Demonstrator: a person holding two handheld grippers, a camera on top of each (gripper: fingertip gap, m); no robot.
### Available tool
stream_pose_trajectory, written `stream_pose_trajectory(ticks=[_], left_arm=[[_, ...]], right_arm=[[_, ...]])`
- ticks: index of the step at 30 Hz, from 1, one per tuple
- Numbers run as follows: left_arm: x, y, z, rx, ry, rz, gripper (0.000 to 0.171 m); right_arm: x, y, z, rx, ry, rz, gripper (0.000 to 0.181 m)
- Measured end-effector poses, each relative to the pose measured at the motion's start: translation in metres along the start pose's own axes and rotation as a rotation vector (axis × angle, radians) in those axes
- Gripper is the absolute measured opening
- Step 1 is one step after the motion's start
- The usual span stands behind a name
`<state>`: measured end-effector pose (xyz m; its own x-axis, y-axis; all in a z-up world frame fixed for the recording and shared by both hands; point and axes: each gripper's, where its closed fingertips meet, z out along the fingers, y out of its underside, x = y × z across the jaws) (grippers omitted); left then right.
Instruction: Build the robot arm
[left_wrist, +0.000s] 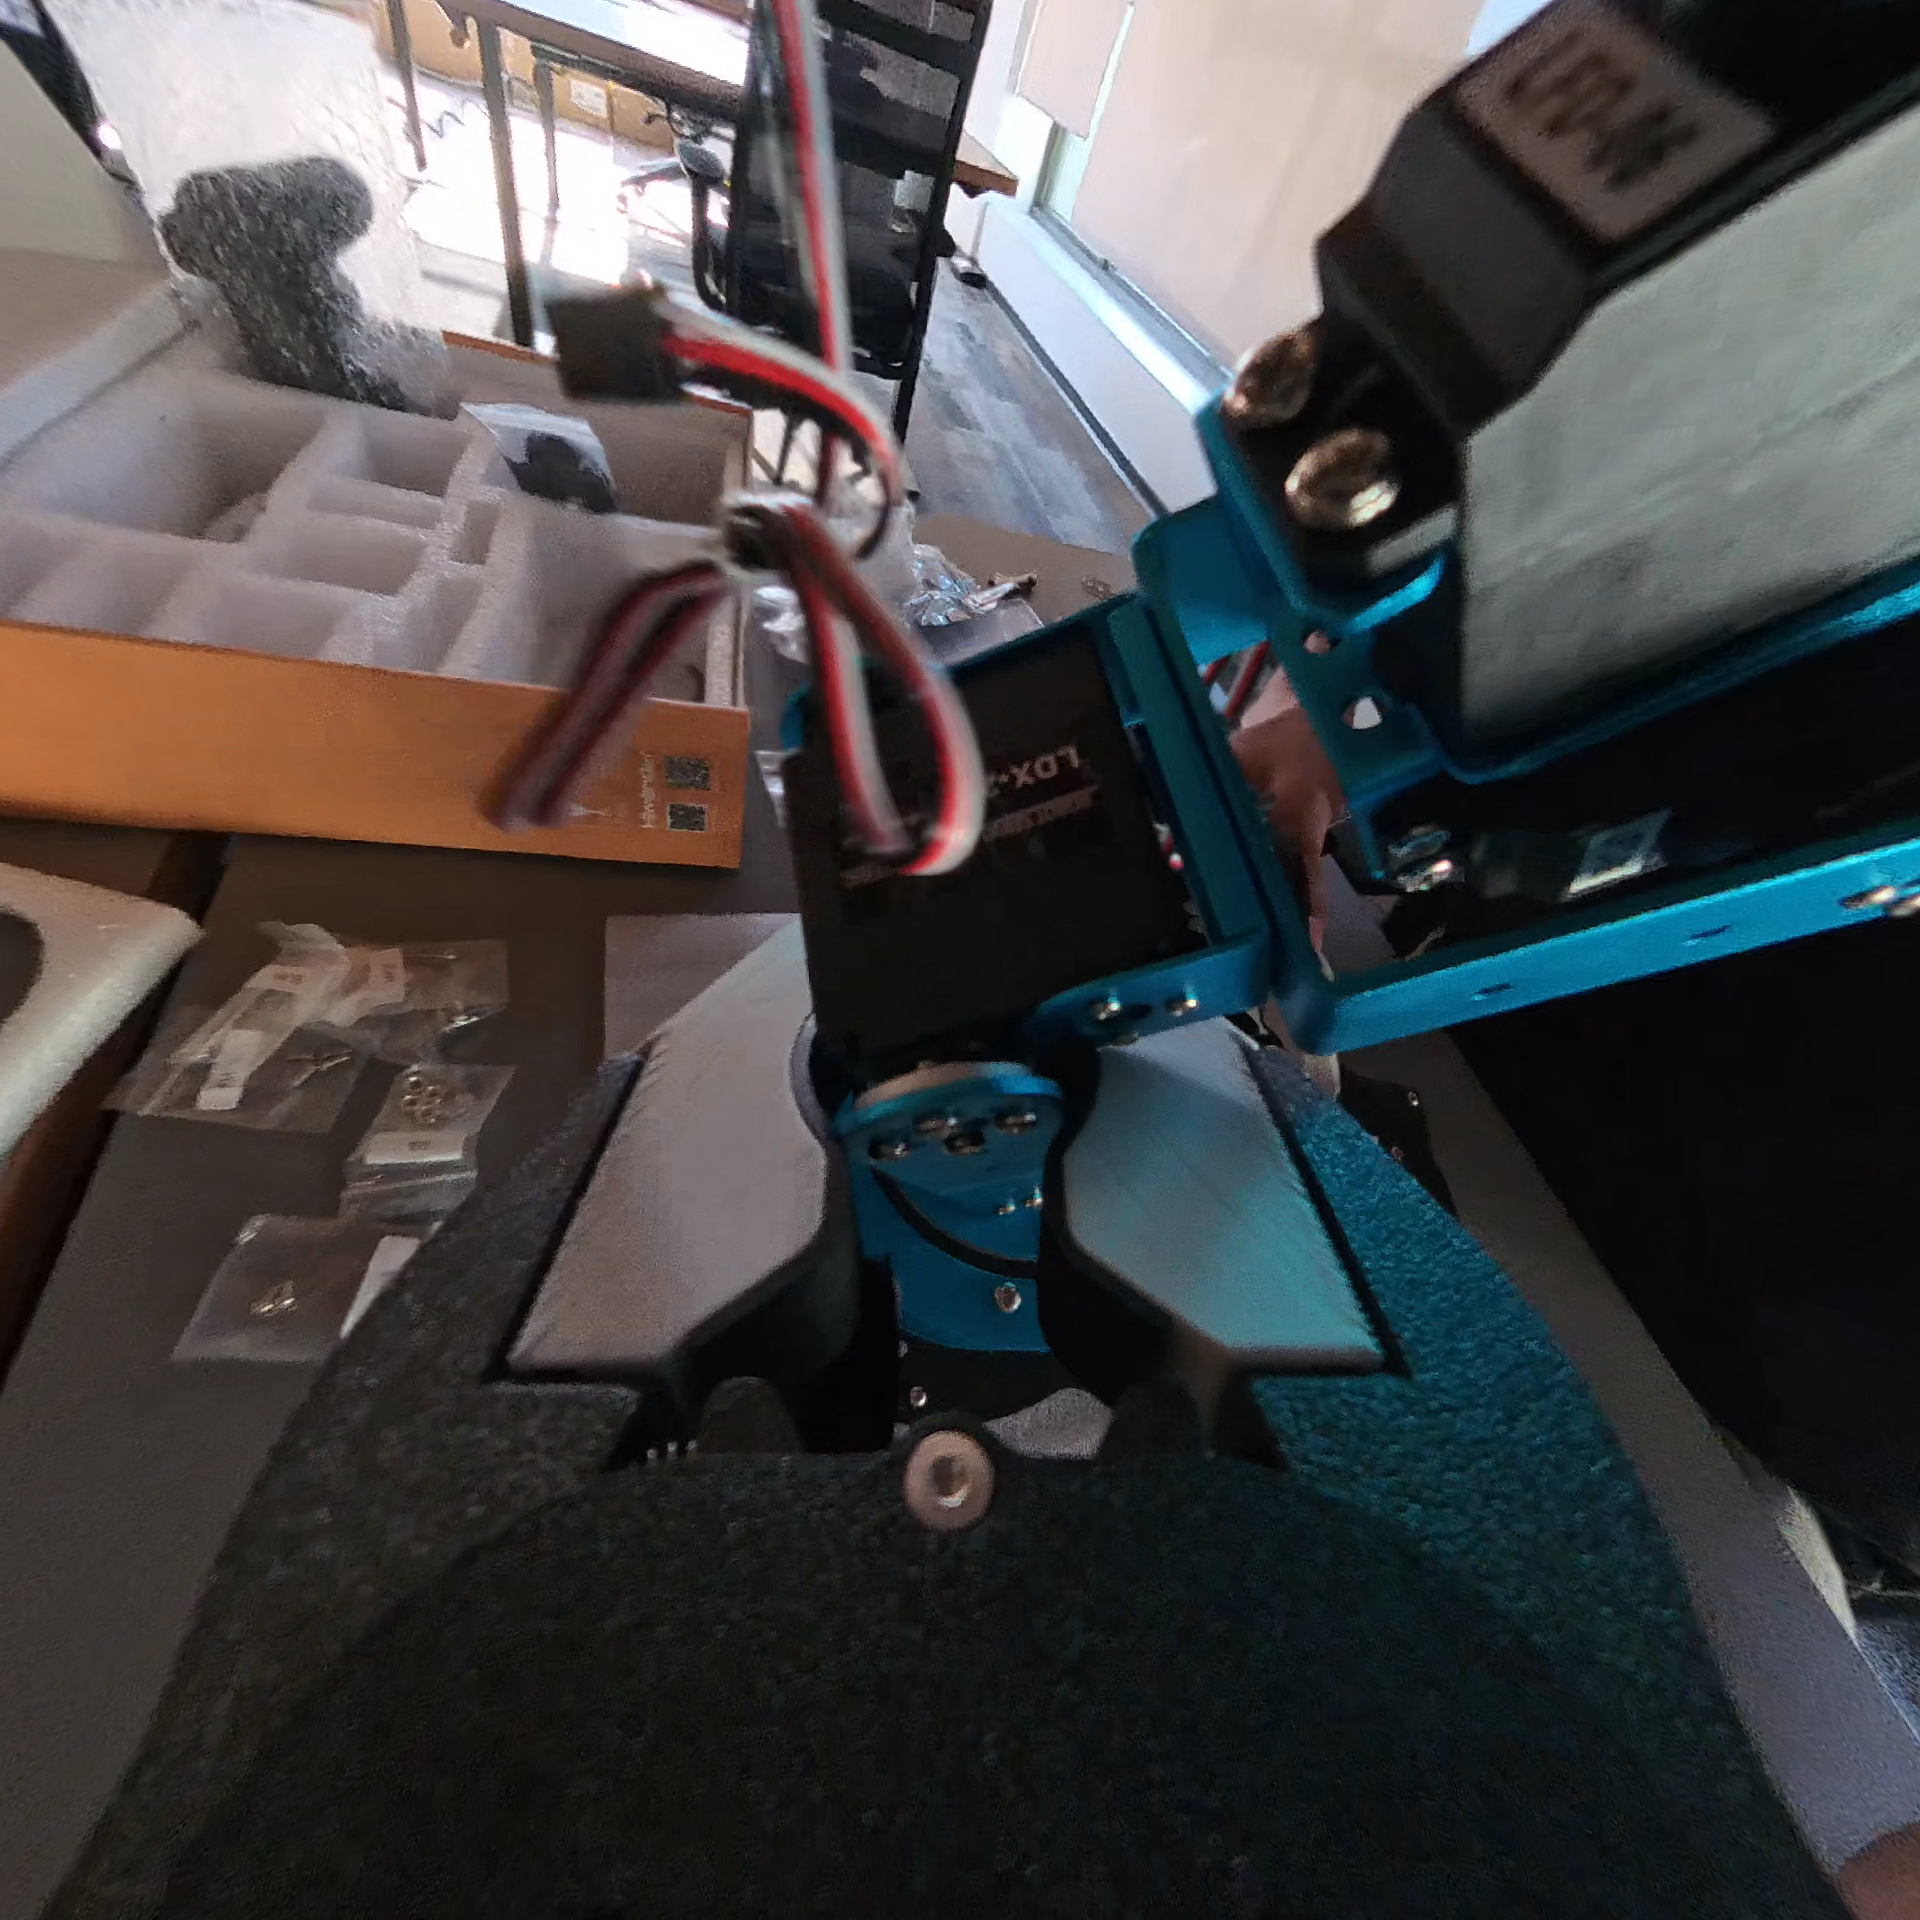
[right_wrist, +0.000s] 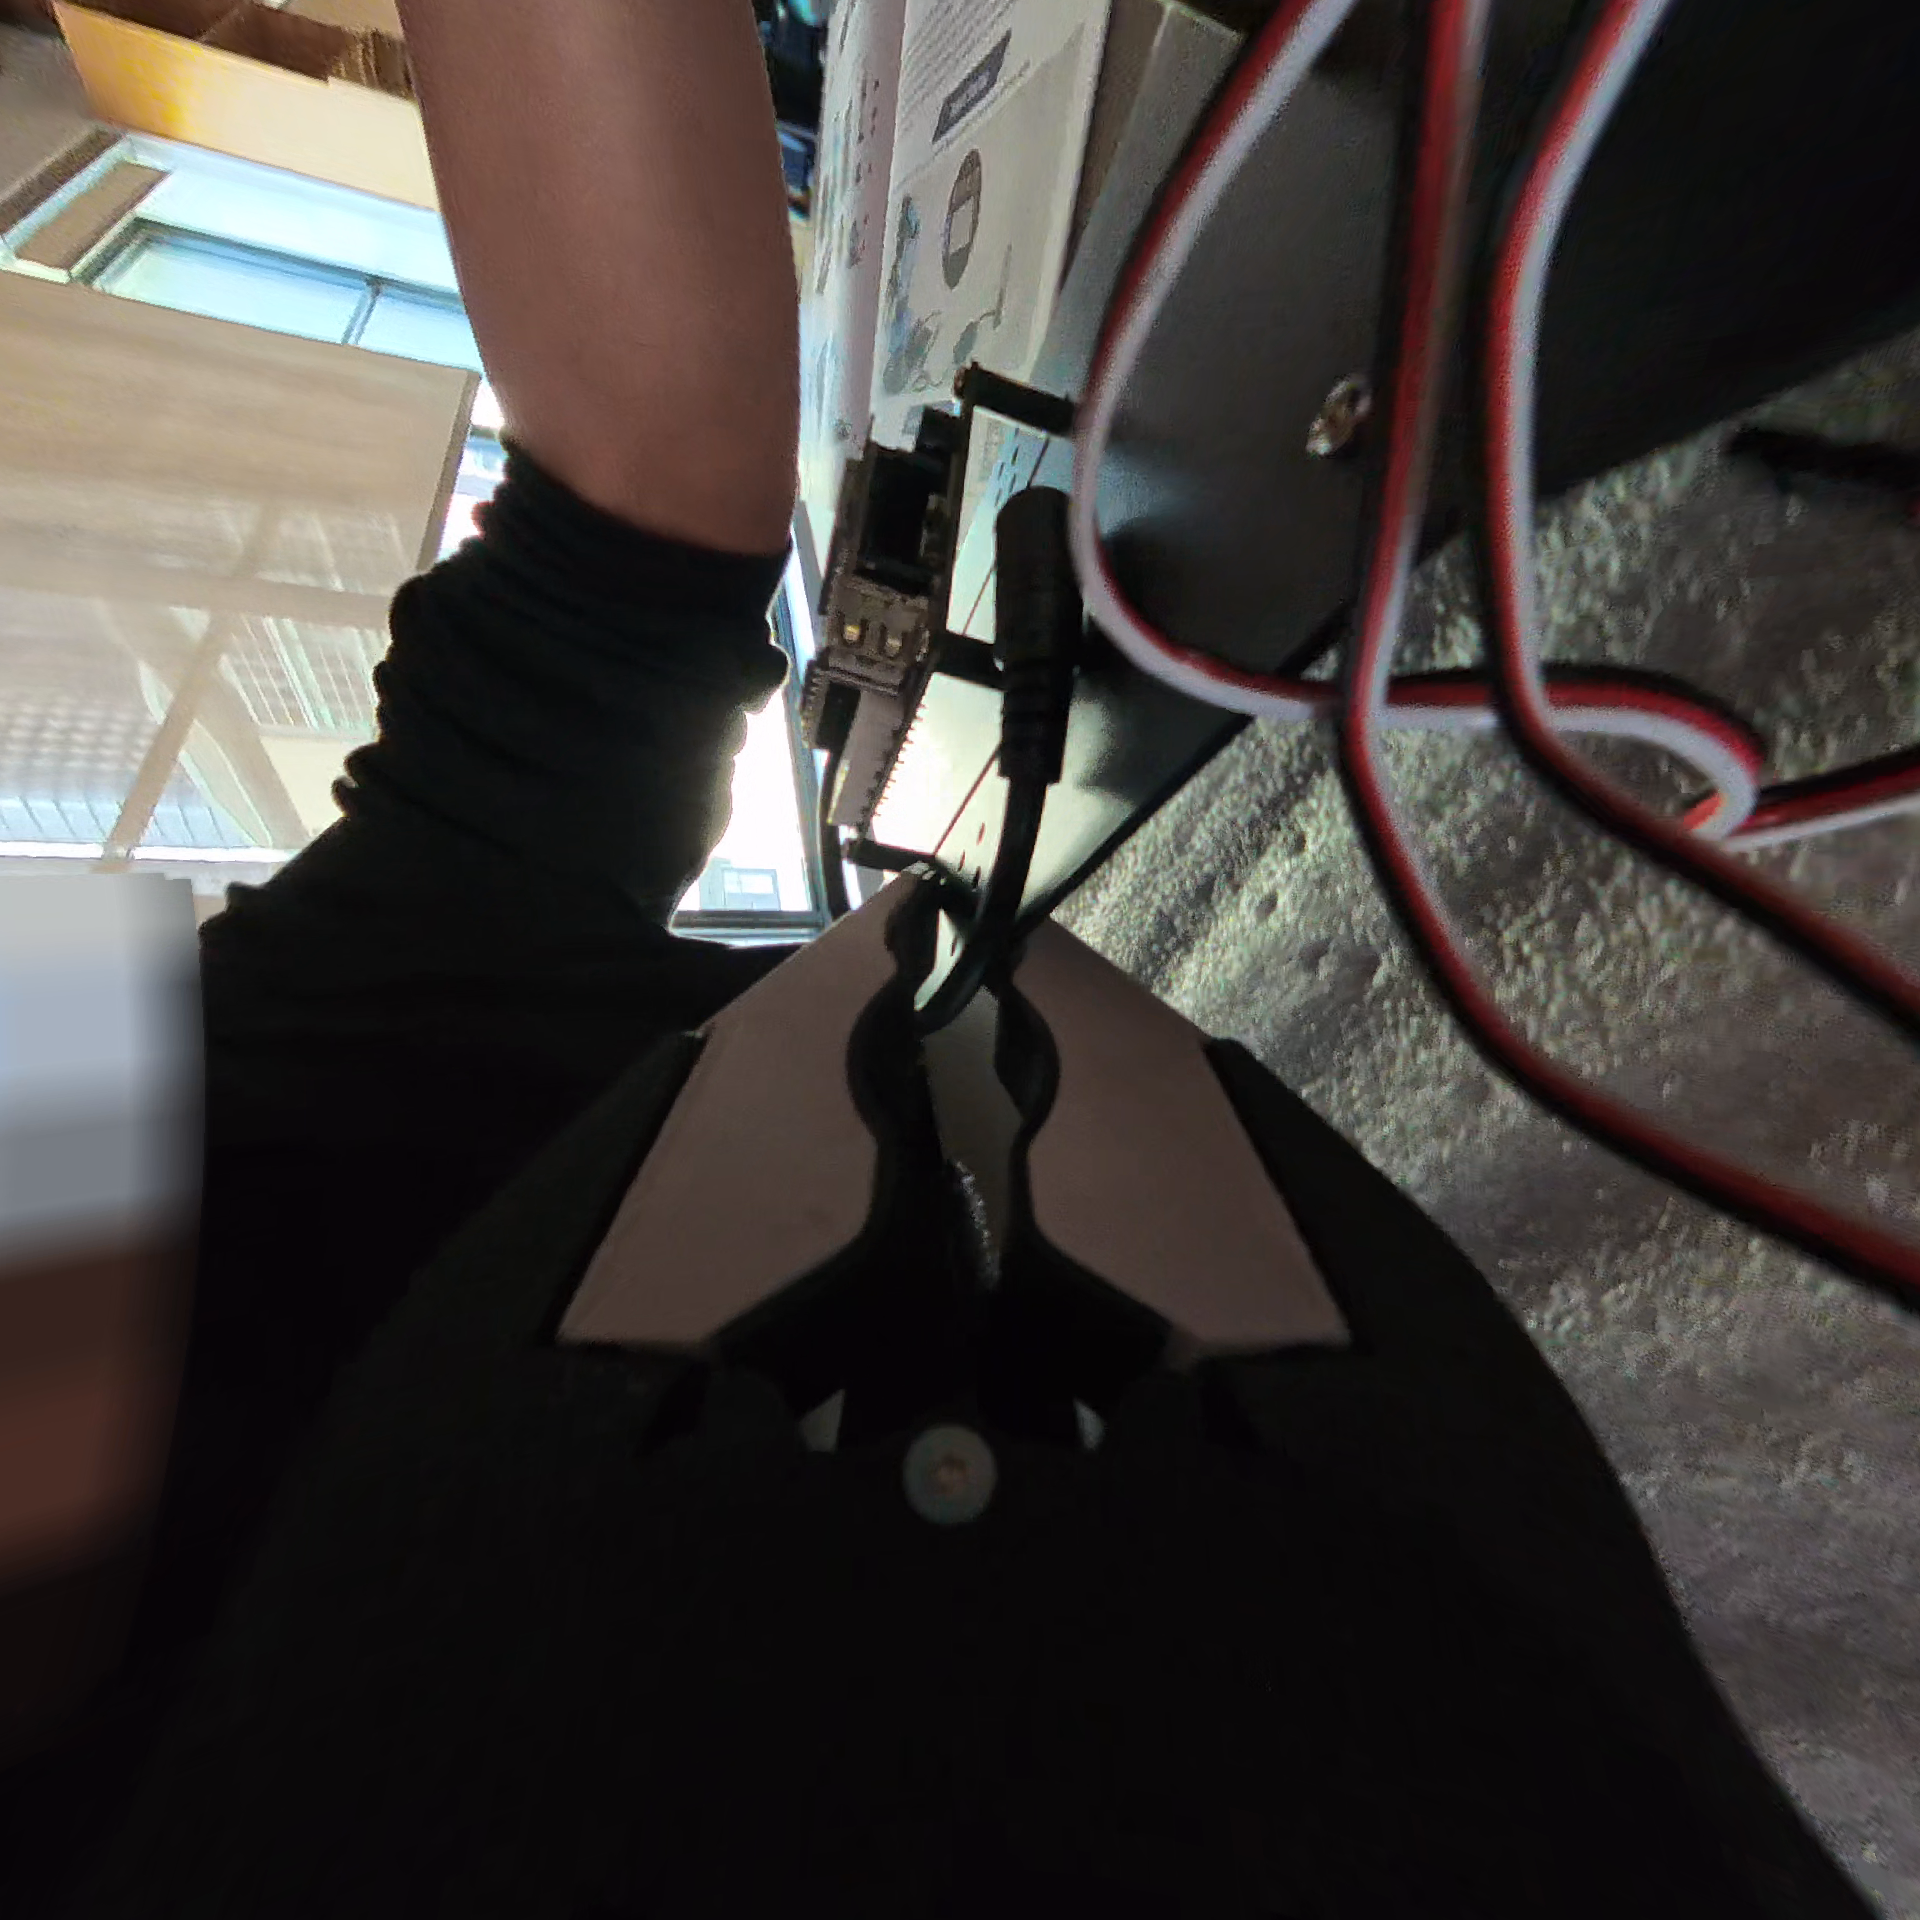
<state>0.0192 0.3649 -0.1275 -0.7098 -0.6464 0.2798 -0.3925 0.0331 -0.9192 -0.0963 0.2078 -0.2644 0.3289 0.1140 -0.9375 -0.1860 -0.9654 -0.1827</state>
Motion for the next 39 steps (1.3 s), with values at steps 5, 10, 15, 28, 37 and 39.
stream_pose_trajectory(ticks=[5,10,15,28,37,39], left_arm=[[-0.008,-0.013,-0.026,-0.003,-0.125,-0.007,0.028],[-0.016,0.009,-0.015,-0.057,-0.166,-0.031,0.028],[-0.021,0.024,-0.006,-0.106,-0.206,-0.03,0.03],[-0.014,0.016,-0.013,-0.132,-0.284,0.055,0.03],[-0.005,0.006,-0.011,-0.155,-0.297,0.093,0.029],[-0.003,0.004,-0.012,-0.167,-0.304,0.102,0.029]], right_arm=[[0.001,-0.026,-0.009,-0.003,-0.026,0.008,0.002],[0.023,-0.017,-0.011,-0.098,0.015,0.029,0.004],[0.035,-0.006,-0.007,-0.144,0.059,-0.018,0.012],[0.038,-0.056,-0.116,0.041,0.569,-0.573,0.05],[0.076,-0.081,-0.071,-0.228,0.543,-0.832,0.05],[0.078,-0.084,-0.066,-0.26,0.605,-0.93,0.049]])
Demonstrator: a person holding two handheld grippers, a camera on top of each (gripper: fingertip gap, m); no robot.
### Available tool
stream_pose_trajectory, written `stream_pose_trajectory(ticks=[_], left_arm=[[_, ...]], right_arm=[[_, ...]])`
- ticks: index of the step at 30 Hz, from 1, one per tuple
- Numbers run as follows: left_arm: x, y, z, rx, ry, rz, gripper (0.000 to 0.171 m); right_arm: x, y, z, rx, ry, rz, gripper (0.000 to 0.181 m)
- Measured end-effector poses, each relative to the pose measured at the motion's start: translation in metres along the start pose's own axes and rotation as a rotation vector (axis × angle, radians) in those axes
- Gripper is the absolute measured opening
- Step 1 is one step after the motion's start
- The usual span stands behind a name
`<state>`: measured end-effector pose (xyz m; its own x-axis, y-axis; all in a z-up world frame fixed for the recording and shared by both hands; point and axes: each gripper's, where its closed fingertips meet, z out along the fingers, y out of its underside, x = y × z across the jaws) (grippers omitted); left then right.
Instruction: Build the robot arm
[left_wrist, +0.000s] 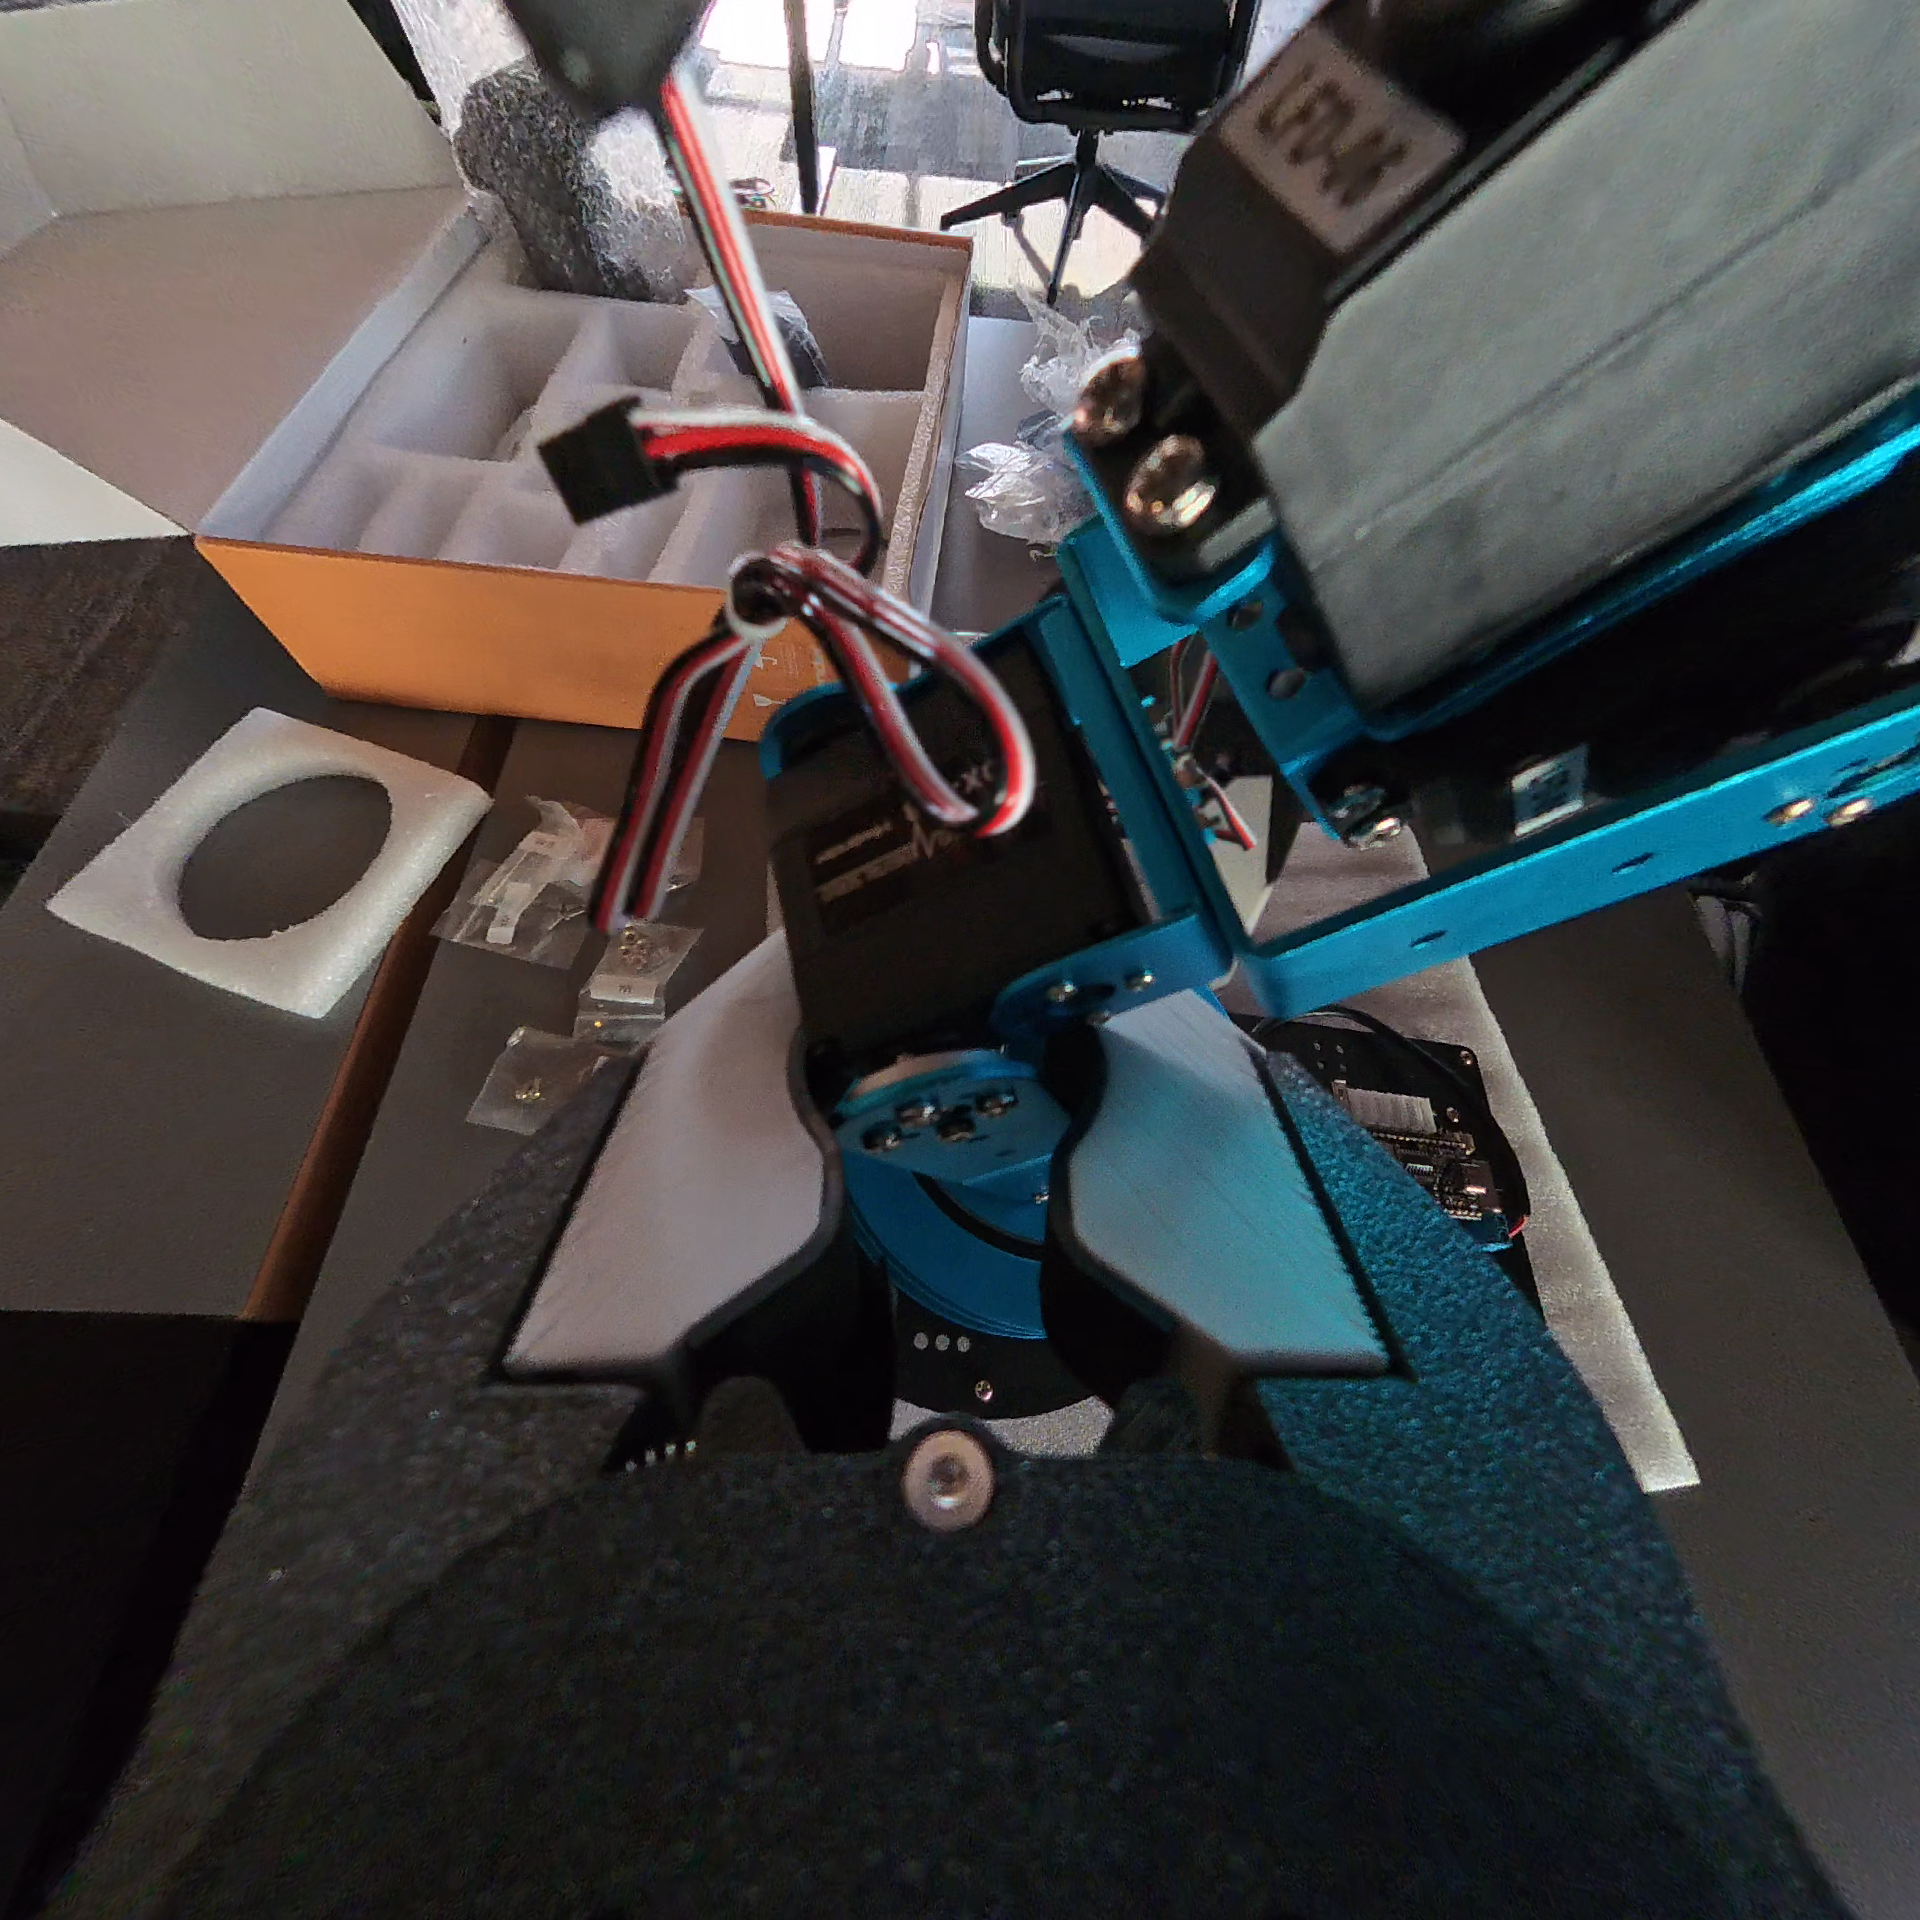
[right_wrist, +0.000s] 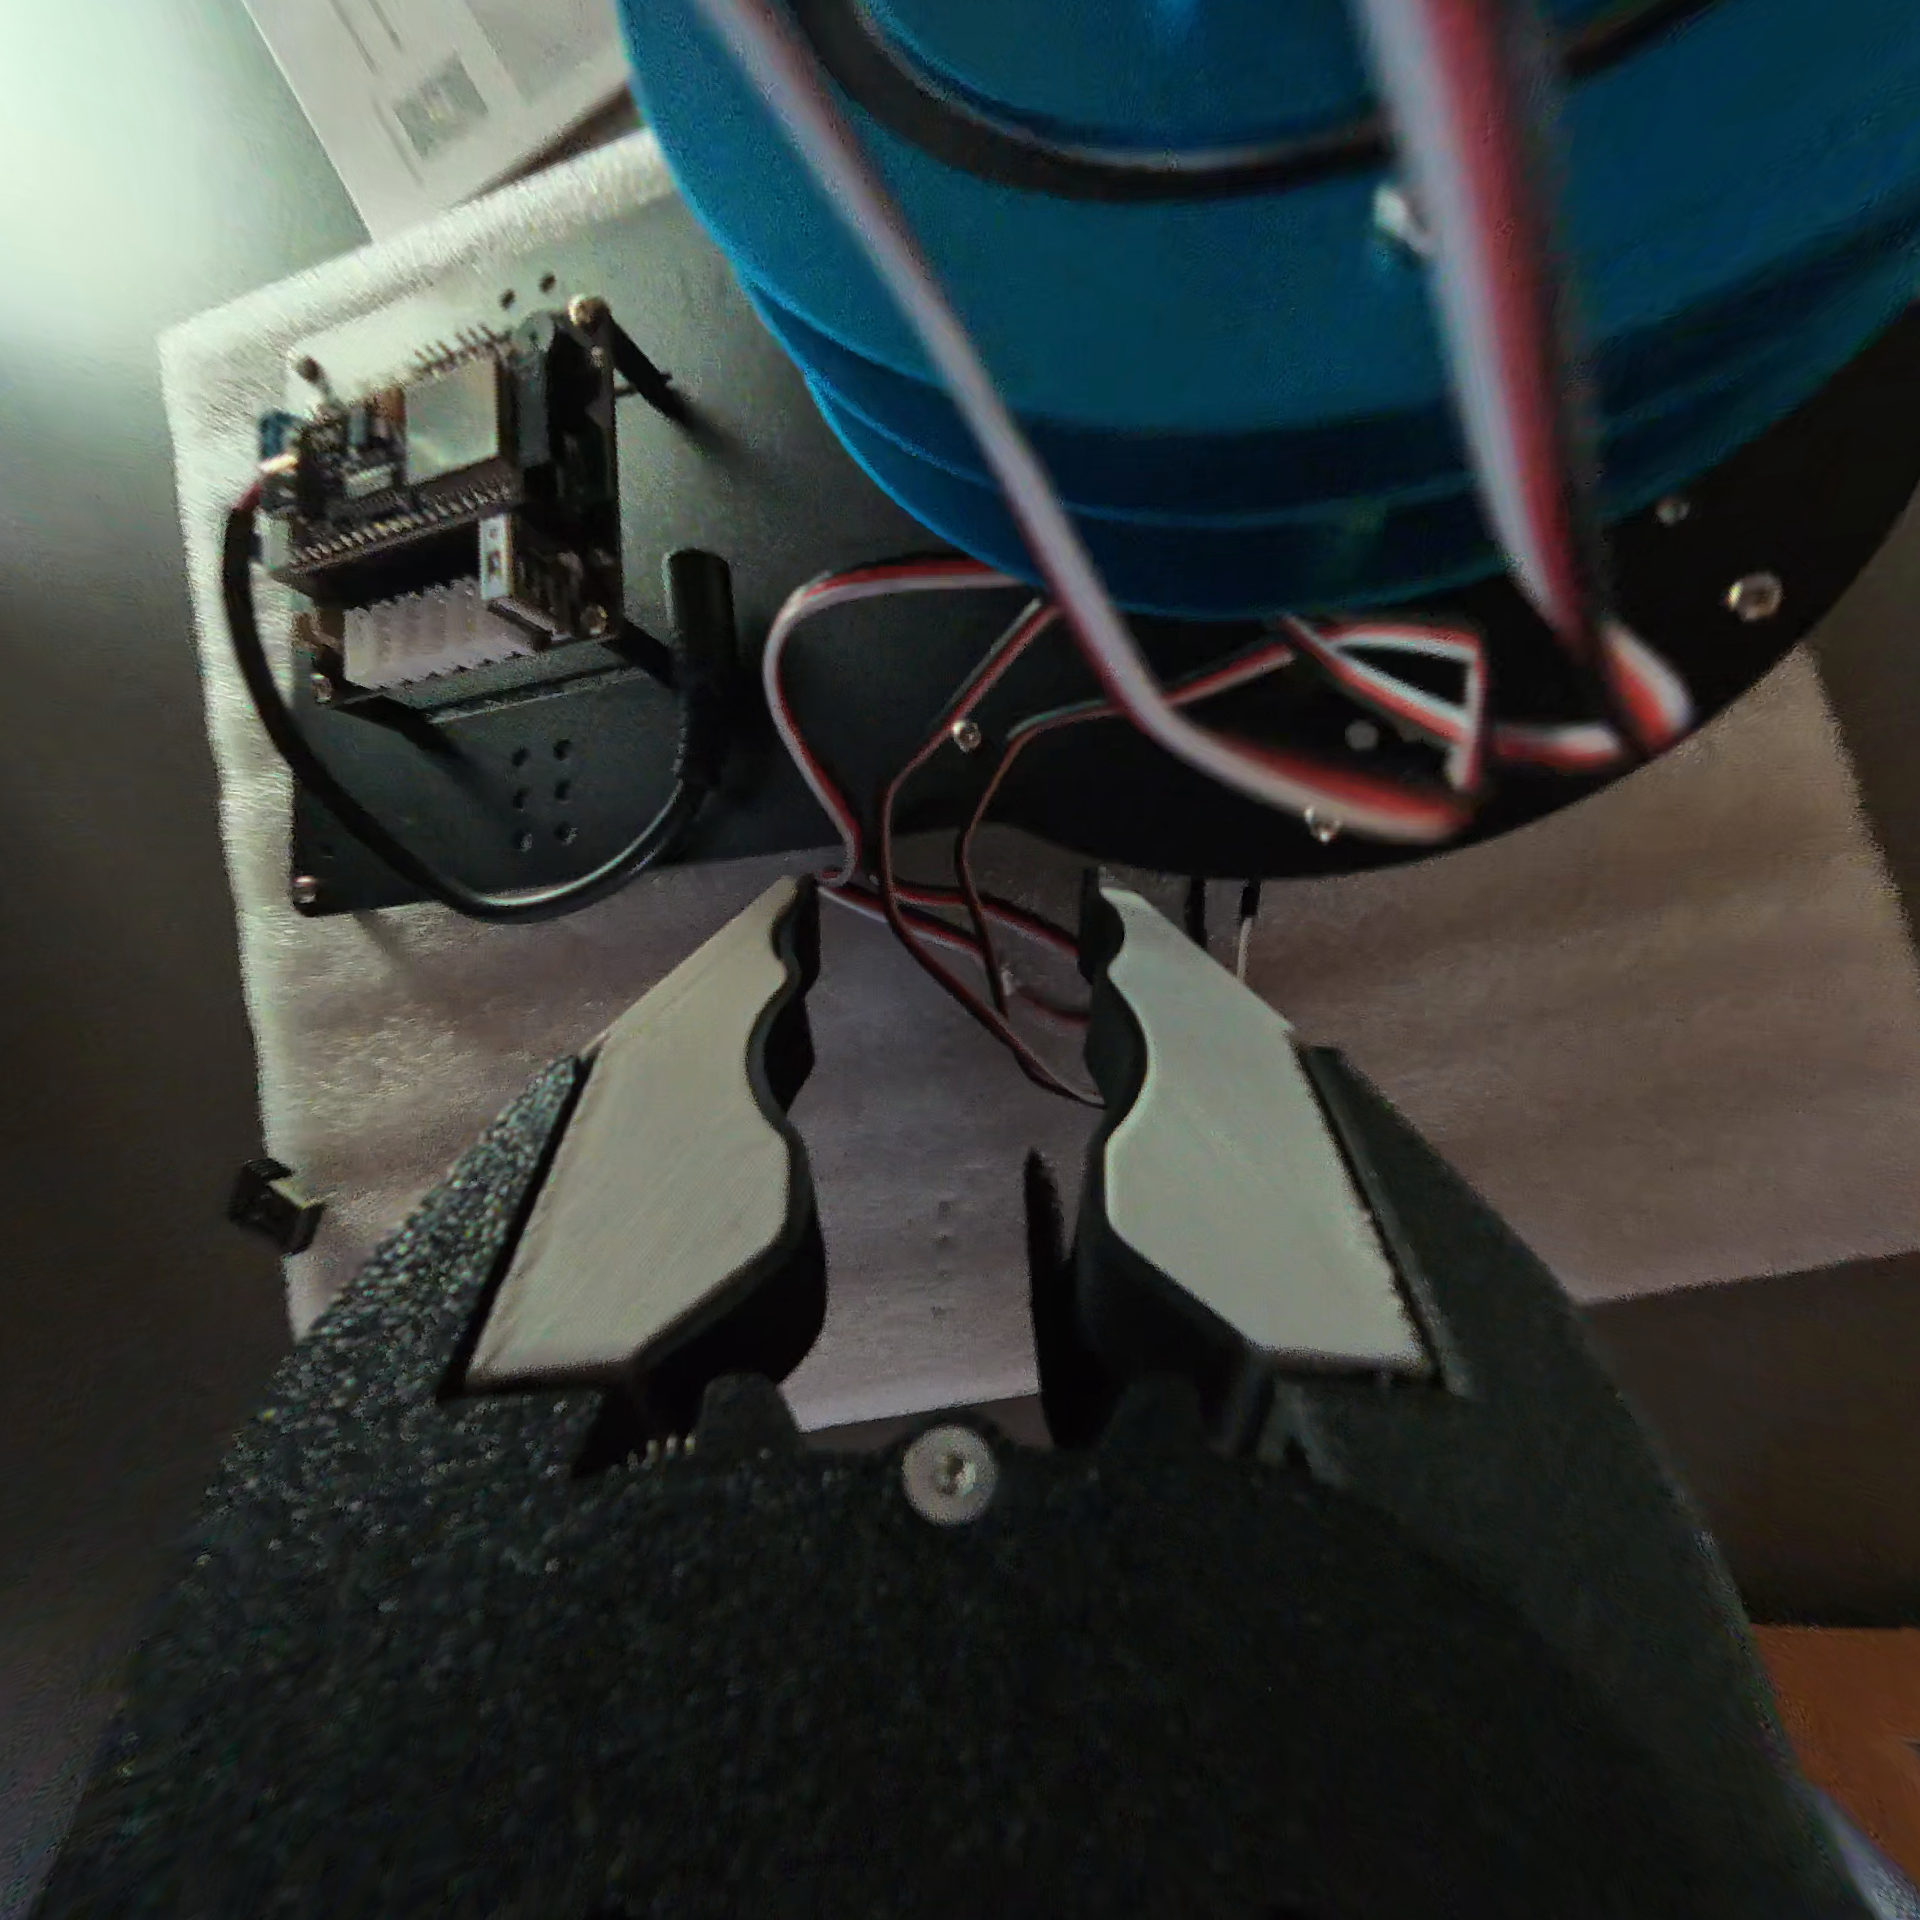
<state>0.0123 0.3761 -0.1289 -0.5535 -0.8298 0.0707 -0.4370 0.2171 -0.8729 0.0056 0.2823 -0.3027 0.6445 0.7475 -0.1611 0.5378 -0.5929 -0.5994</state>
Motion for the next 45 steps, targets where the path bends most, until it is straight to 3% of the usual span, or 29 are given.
stream_pose_trajectory(ticks=[3,4,7,12,14,16,21,26,28,32,37,40,42,45], left_arm=[[-0.002,0.001,-0.004,-0.001,-0.011,-0.003,0.03],[-0.003,0.002,-0.005,0.0,-0.015,-0.008,0.029],[-0.007,0.009,-0.007,-0.009,-0.021,-0.03,0.029],[-0.018,0.023,-0.008,-0.017,-0.024,-0.086,0.029],[-0.022,0.028,-0.007,-0.023,-0.021,-0.108,0.03],[-0.026,0.035,-0.005,-0.04,-0.016,-0.132,0.03],[-0.027,0.037,-0.006,-0.023,0.007,-0.149,0.03],[-0.03,0.038,-0.006,0.028,0.007,-0.233,0.038],[-0.036,0.04,-0.01,0.054,-0.032,-0.264,0.059],[-0.037,0.053,-0.019,0.099,-0.051,-0.328,0.083],[-0.035,0.053,-0.038,0.272,-0.092,-0.427,0.085],[-0.031,0.064,-0.055,0.284,-0.226,-0.433,0.084],[-0.023,0.073,-0.071,0.296,-0.333,-0.416,0.078],[0.005,0.095,-0.094,0.299,-0.465,-0.428,0.073]], right_arm=[[0.002,-0.006,0.006,0.014,0.094,-0.048,0.046],[-0.006,-0.008,0.005,0.039,0.072,-0.066,0.01],[-0.004,0.0,-0.008,-0.008,0.134,-0.082,0.005],[0.013,-0.017,-0.07,0.028,0.234,-0.029,0.005],[0.014,-0.014,-0.083,-0.026,0.228,-0.018,0.002],[0.005,0.011,-0.073,-0.175,0.126,0.045,0.003],[0.011,0.039,-0.032,-0.228,0.089,0.147,0.012],[0.016,0.031,-0.051,-0.056,0.153,0.25,0.039],[0.018,0.027,-0.07,0.022,0.209,0.266,0.041],[0.013,0.009,-0.095,0.216,0.259,0.235,0.042],[-0.011,-0.027,-0.088,0.506,0.139,0.128,0.039],[-0.044,-0.02,-0.068,0.431,-0.014,0.091,0.043],[-0.056,-0.009,-0.062,0.381,-0.037,0.062,0.041],[-0.088,0.012,-0.061,0.283,-0.152,0.019,0.044]])
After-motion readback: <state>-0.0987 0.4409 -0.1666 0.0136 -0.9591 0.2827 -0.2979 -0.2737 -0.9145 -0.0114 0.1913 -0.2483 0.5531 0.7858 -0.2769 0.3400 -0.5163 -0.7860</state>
